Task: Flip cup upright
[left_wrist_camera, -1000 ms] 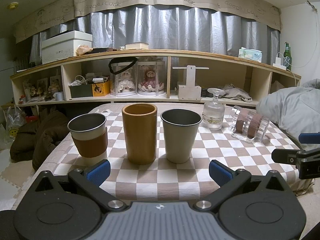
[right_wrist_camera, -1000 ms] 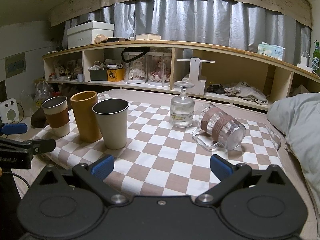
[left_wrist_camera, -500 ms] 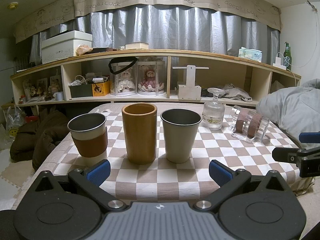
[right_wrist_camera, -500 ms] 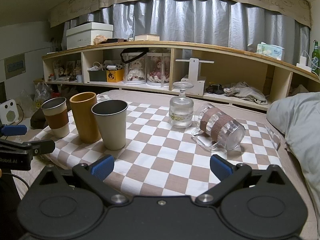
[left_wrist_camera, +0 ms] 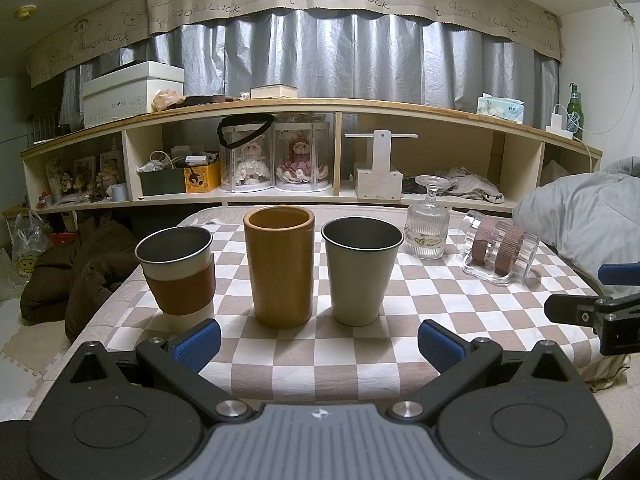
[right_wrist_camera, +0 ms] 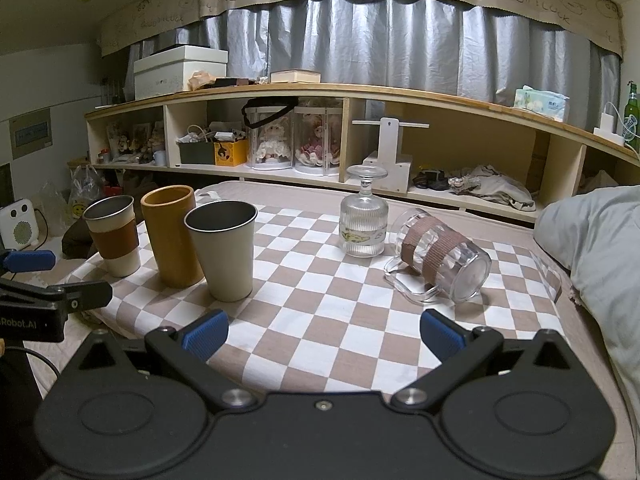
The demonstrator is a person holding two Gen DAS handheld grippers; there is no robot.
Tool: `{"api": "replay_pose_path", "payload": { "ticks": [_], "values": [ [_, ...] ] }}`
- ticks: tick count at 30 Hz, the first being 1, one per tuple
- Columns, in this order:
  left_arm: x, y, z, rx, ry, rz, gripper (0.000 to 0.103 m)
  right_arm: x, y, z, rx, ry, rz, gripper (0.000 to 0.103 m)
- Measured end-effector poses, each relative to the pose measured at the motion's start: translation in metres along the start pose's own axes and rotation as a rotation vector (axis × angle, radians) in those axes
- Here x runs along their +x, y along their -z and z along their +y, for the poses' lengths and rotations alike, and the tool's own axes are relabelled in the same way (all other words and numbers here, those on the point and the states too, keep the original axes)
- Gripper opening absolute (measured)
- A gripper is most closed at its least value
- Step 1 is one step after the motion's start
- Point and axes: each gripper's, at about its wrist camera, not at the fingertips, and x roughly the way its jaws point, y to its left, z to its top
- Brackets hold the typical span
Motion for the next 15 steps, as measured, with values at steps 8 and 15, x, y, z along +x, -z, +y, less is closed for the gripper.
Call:
{"api": "replay_pose_path", "payload": {
  "ticks": [8,15],
  "values": [
    [0.0005,0.0008,-0.0003,-0.001,-0.002,0.001,0.103,-0.0003,0.0001,0.0004,0.000,0.000,0.000,0.103],
    [0.0005,0.0006,-0.0007,0.000,-0.001,0.001,0.103,-0.0002,0.0001,0.0005,0.000,0.001,-0.001,0.103]
  ]
}}
